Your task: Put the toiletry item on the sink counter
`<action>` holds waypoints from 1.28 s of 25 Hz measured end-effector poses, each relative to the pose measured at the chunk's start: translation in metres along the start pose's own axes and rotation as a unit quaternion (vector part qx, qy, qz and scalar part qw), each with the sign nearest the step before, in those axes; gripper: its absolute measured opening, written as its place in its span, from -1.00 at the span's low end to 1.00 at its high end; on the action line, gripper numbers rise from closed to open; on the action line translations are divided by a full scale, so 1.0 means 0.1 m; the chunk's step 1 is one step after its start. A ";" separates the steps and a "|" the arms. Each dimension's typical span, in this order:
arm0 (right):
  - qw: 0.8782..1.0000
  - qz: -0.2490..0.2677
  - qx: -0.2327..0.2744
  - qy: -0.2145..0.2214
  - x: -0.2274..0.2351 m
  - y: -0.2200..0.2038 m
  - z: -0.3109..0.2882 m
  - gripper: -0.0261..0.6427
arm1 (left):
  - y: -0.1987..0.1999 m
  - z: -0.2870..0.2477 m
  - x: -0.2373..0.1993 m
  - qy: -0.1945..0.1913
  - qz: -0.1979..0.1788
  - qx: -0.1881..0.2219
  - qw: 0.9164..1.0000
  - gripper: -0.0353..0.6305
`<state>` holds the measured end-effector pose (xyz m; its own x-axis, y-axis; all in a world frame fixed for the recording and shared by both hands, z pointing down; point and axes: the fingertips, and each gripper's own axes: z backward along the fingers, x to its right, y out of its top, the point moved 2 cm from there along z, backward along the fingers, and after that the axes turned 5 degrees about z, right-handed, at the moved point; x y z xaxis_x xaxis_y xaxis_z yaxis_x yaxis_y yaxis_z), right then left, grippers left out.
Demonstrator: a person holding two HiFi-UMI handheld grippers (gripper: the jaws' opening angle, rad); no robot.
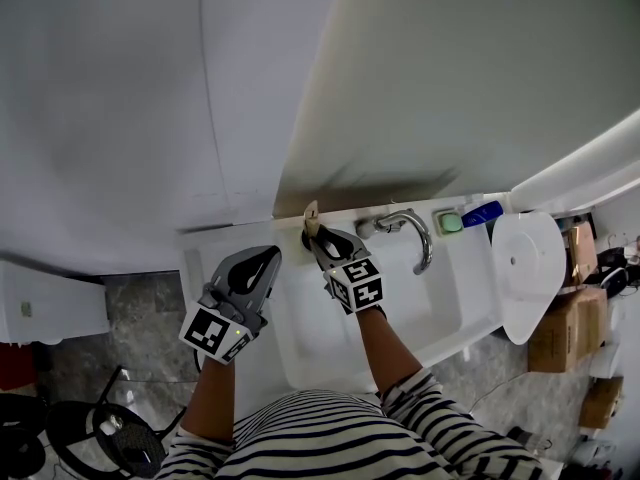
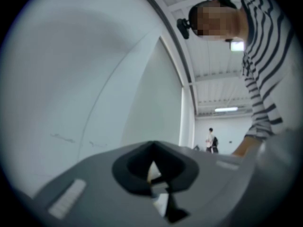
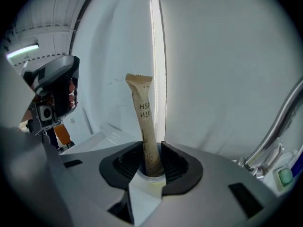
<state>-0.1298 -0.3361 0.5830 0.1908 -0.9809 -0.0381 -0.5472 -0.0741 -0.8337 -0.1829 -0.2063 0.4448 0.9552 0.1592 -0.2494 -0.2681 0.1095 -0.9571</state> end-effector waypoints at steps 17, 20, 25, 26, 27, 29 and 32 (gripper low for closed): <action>1.000 -0.002 0.030 0.001 -0.07 0.14 0.22 -0.59 | 0.02 0.00 0.12 -0.008 -0.007 -0.006 1.000 -0.87; 0.999 -0.001 0.042 0.000 -0.09 0.20 0.31 -0.59 | 0.03 0.00 0.17 -0.011 -0.009 -0.006 1.000 -0.87; 0.998 -0.003 0.065 -0.006 -0.11 0.32 0.52 -0.59 | 0.06 0.02 0.26 -0.016 -0.012 -0.007 1.000 -0.87; 0.997 -0.003 0.071 -0.007 -0.12 0.34 0.57 -0.59 | 0.07 0.02 0.28 -0.018 -0.012 -0.008 1.000 -0.87; 0.997 -0.002 0.077 -0.009 -0.12 0.37 0.62 -0.59 | 0.07 0.02 0.31 -0.020 -0.013 -0.008 1.000 -0.87; 0.996 -0.001 0.090 -0.011 -0.14 0.41 0.72 -0.60 | 0.07 0.02 0.35 -0.024 -0.015 -0.010 1.000 -0.87; 0.993 0.004 0.114 -0.016 -0.17 0.48 0.87 -0.67 | 0.07 0.03 0.41 -0.030 -0.019 -0.013 0.999 -0.87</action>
<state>-0.0881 -0.3076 0.4959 0.2155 -0.9747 -0.0594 -0.3512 -0.0206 -0.9361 -0.1457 -0.1958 0.4279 0.9551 0.2135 -0.2053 -0.2286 0.0903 -0.9693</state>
